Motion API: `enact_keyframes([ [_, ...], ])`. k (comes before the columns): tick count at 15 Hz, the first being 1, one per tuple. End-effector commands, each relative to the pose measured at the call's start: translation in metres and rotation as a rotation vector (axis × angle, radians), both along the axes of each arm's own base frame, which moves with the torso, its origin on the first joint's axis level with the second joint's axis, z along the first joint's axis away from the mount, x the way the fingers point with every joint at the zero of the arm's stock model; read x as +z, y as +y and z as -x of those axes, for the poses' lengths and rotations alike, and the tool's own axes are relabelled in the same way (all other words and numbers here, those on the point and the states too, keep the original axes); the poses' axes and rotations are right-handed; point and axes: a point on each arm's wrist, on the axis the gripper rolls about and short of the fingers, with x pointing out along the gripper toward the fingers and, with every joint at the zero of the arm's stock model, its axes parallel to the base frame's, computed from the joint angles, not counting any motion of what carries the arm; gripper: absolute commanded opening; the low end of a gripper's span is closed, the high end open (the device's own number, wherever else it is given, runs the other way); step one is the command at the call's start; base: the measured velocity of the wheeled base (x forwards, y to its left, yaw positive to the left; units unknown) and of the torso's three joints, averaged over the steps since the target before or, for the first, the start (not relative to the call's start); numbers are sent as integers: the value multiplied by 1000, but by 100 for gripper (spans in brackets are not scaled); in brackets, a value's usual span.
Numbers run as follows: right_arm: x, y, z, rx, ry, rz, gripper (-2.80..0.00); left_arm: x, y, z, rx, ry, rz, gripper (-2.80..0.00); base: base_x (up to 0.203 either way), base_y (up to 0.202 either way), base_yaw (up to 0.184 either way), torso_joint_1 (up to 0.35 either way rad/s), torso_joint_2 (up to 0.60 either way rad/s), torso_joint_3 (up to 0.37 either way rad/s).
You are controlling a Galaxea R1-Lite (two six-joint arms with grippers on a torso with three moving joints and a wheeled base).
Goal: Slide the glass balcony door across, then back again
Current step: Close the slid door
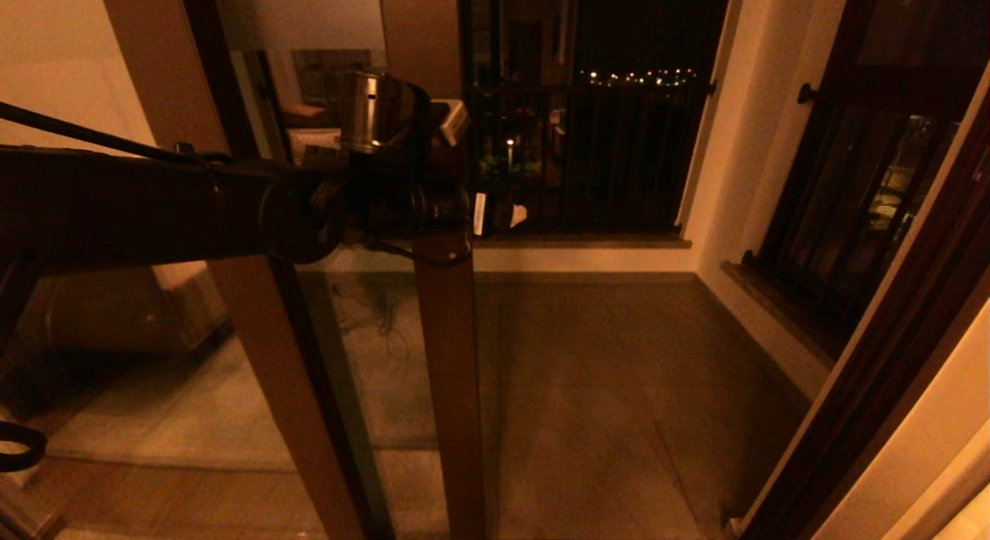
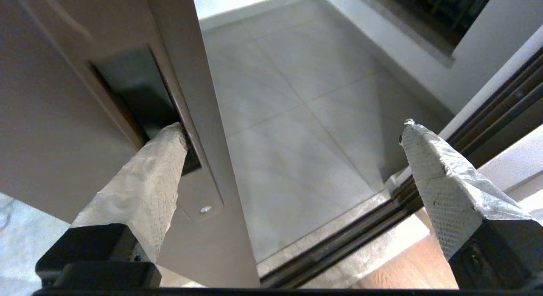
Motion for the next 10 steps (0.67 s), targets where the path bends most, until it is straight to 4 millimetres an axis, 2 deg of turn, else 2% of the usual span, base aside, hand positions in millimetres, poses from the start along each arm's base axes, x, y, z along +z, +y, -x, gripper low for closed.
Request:
enact_keyframes([
  [1, 0, 0, 0, 0, 1, 0, -280, -1, -7, 0, -18, -1, 3, 0, 0, 0, 0, 0, 0, 0],
  [10, 0, 0, 0, 0, 1, 0, -280, -2, -26, 6, -64, -10, 1, 0, 0, 0, 0, 0, 0, 0],
])
